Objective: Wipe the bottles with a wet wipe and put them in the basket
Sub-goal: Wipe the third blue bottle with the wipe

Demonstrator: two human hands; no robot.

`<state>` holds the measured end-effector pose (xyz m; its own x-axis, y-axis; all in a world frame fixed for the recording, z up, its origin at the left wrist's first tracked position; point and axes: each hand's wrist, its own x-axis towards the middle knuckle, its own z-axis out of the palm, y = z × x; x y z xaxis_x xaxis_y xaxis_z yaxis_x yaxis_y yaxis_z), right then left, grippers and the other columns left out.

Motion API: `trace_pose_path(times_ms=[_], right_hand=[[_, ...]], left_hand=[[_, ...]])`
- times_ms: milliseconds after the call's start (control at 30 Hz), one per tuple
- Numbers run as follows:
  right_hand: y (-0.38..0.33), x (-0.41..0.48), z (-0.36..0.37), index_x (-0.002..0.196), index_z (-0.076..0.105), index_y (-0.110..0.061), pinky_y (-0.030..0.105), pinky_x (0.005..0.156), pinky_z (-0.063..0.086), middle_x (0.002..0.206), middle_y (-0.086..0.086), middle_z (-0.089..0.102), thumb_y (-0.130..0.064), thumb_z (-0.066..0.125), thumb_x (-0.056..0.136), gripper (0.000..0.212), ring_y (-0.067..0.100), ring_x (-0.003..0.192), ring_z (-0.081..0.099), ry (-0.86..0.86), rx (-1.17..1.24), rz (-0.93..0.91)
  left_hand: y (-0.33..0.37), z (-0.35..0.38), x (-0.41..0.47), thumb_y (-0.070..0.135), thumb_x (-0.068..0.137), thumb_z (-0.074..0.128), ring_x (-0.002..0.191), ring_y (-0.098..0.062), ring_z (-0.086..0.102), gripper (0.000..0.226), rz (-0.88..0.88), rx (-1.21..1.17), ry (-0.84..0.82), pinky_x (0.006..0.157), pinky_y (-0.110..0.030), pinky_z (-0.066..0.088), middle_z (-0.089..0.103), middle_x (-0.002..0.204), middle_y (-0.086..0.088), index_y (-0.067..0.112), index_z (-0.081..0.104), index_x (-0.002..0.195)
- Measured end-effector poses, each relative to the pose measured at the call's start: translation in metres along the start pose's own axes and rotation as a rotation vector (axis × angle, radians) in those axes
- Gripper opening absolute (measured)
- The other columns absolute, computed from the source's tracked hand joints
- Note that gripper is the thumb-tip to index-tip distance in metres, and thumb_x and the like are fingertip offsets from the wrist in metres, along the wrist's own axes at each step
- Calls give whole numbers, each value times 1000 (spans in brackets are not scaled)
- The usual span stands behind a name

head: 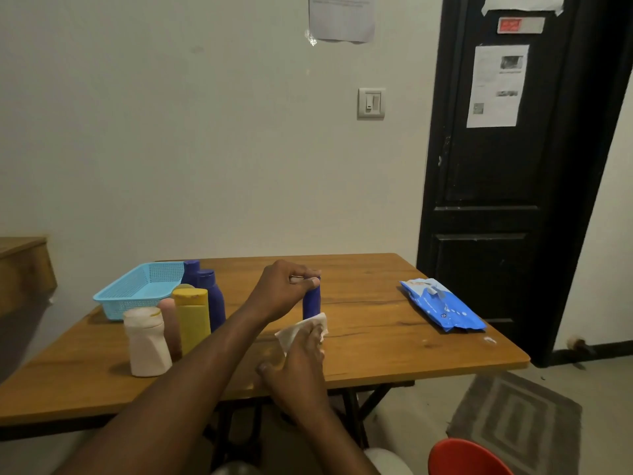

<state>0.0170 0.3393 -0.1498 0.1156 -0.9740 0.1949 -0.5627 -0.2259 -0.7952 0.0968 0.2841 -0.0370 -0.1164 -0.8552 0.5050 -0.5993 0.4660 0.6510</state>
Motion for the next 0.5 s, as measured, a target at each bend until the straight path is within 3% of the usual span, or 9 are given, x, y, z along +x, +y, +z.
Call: trace_pose_path(times_ms=[100, 133, 200, 233, 300, 433, 500], right_hand=[[-5, 17, -5, 158, -21, -20, 49, 123, 29, 170, 5, -8, -36, 80, 80, 129, 29, 156, 11, 51, 130, 54], [-4, 24, -13, 160, -13, -23, 49, 117, 40, 169, 6, 7, -34, 82, 77, 126, 29, 152, 25, 60, 180, 85], [4, 37, -30, 152, 21, -21, 42, 99, 55, 146, 8, 45, -34, 84, 76, 99, 21, 124, 55, 40, 215, 99], [9, 43, -39, 141, 35, -22, 37, 91, 58, 129, 4, 55, -34, 83, 77, 81, 17, 110, 60, 15, 206, 89], [17, 50, -53, 126, 47, -23, 30, 82, 56, 113, -2, 61, -32, 83, 79, 60, 13, 98, 62, -39, 215, 64], [28, 49, -59, 121, 53, -25, 29, 83, 56, 112, -6, 64, -26, 84, 79, 52, 10, 99, 63, -33, 215, 40], [30, 43, -58, 121, 54, -26, 22, 76, 51, 112, -9, 64, -26, 85, 78, 53, 7, 99, 61, 5, 212, 28]], left_hand=[[0, -2, 1, 16, 96, 69, 105, -2, 65, 23, -4, -2, -15, 85, -16, 50, 75, 119, 5, 15, 77, 118], [1, -3, 1, 16, 96, 68, 107, -4, 65, 23, -3, -4, -24, 88, -19, 51, 75, 120, 5, 15, 77, 118], [2, -3, 0, 16, 98, 67, 110, -8, 65, 24, -13, -8, -40, 92, -25, 52, 74, 121, 4, 16, 77, 119], [2, -3, 0, 17, 98, 66, 112, -10, 64, 24, -23, -8, -44, 92, -27, 52, 74, 123, 4, 16, 76, 120], [2, -4, 1, 17, 99, 65, 114, -12, 63, 25, -32, 1, -56, 93, -29, 50, 72, 125, 4, 17, 75, 122], [5, -9, 4, 11, 101, 61, 122, -13, 60, 28, -18, 36, -118, 99, -32, 50, 70, 130, 3, 16, 73, 125], [5, -9, 4, 10, 102, 57, 124, -12, 58, 29, -6, 70, -135, 96, -28, 49, 68, 132, 4, 17, 72, 126]])
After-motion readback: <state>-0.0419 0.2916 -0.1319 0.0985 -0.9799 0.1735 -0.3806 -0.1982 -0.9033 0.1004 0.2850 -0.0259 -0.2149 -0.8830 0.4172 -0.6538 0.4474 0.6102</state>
